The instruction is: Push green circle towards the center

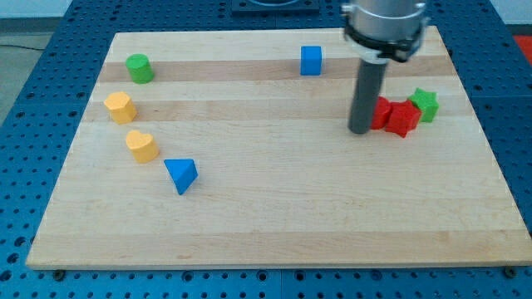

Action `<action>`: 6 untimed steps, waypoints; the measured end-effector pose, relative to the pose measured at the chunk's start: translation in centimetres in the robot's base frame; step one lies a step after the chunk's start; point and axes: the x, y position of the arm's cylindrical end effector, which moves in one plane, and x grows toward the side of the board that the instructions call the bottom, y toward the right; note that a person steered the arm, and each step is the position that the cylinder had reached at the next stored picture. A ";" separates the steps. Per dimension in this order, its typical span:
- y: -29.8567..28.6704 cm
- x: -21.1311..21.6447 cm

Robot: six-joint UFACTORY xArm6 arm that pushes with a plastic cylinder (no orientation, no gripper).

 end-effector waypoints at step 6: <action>-42.7 -16.4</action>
